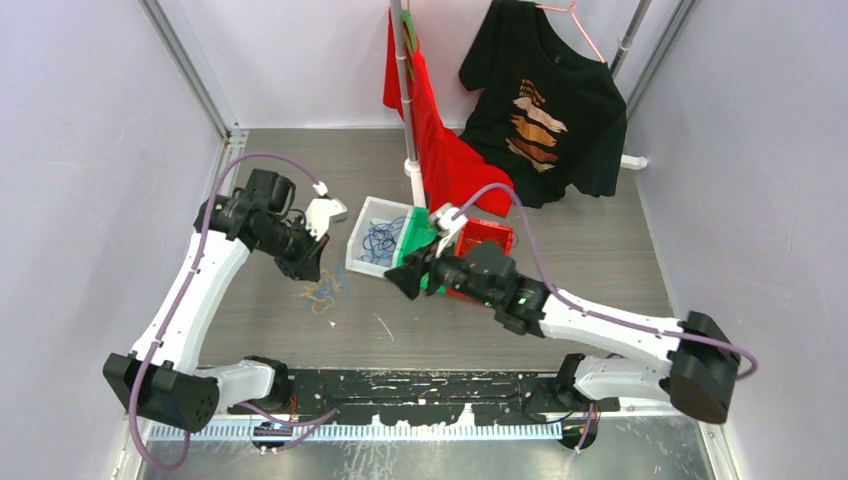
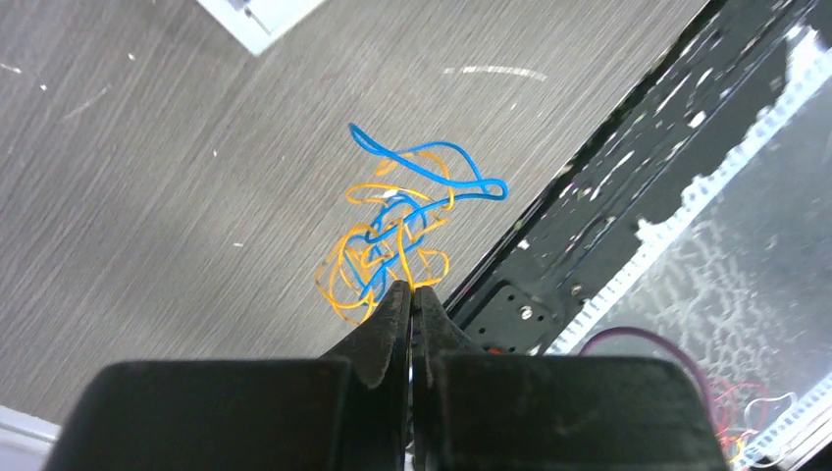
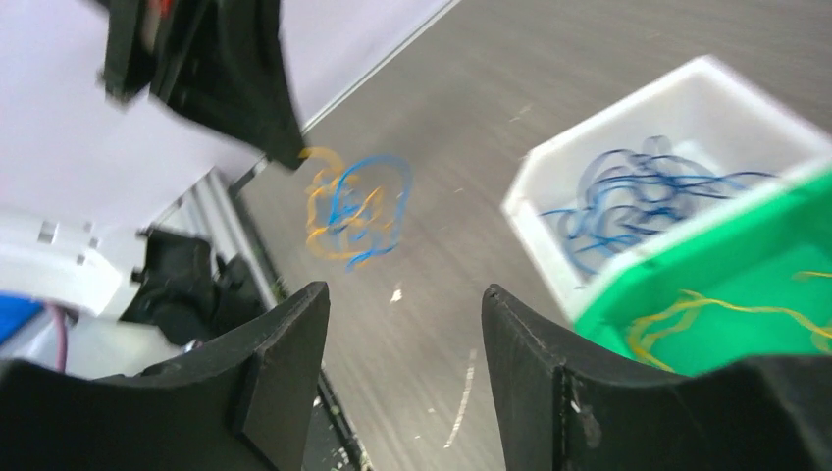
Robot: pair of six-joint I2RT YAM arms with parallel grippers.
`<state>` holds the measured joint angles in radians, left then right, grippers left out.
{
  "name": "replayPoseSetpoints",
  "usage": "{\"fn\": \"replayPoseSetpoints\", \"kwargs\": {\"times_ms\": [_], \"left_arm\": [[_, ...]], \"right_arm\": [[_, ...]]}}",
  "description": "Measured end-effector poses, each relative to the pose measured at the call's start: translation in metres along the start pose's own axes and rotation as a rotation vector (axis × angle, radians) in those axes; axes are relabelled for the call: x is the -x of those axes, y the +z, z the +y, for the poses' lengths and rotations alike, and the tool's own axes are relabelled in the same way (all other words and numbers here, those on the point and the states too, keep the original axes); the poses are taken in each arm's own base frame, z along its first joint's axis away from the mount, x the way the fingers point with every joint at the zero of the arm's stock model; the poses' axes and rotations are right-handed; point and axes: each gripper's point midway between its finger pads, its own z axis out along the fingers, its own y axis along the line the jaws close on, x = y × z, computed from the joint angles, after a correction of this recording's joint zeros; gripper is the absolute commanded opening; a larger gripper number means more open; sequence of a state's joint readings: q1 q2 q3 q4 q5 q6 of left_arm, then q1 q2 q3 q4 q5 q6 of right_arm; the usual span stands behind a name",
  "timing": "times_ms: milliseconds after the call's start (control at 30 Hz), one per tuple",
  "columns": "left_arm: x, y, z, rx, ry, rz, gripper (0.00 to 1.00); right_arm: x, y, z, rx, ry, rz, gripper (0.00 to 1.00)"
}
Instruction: Untangle the cables
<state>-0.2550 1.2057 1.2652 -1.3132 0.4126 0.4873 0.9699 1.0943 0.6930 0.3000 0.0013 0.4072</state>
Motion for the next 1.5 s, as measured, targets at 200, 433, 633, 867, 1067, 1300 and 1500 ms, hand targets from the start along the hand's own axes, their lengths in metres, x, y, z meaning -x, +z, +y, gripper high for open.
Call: {"fn": "replayPoseSetpoints", "kwargs": {"times_ms": [200,433,633,867,1067,1300,1500], "left_arm": [[0.020,-0.018,-0.017,-0.044,-0.041,-0.072,0.00],[0.016,-0.026,-0.032,-0.075,-0.058,-0.086,0.00],[0.014,-0.029,-0.038,-0.091,-0.062,-0.089,0.00],[0.014,-0.030,-0.041,-0.101,-0.059,-0.098,0.00],[0.014,-0.030,-0.042,-0.101,-0.059,-0.099,0.00],[0.017,-0.033,-0.042,-0.096,-0.053,-0.109,0.00],[0.018,-0.034,-0.042,-0.094,-0.051,-0.112,0.00]], "right_arm": [[-0.045,0.037,0.043,0.129,-0.029,0.101,0.62],[-0.049,0.068,0.049,0.132,0.076,0.073,0.55],[-0.037,0.085,0.061,0.148,0.138,0.045,0.54],[-0.031,0.094,0.067,0.150,0.155,0.048,0.58],[-0.036,0.093,0.064,0.137,0.155,0.071,0.52],[-0.039,0.087,0.068,0.145,0.151,0.096,0.42],[-0.051,0.084,0.067,0.141,0.149,0.149,0.43]]}}
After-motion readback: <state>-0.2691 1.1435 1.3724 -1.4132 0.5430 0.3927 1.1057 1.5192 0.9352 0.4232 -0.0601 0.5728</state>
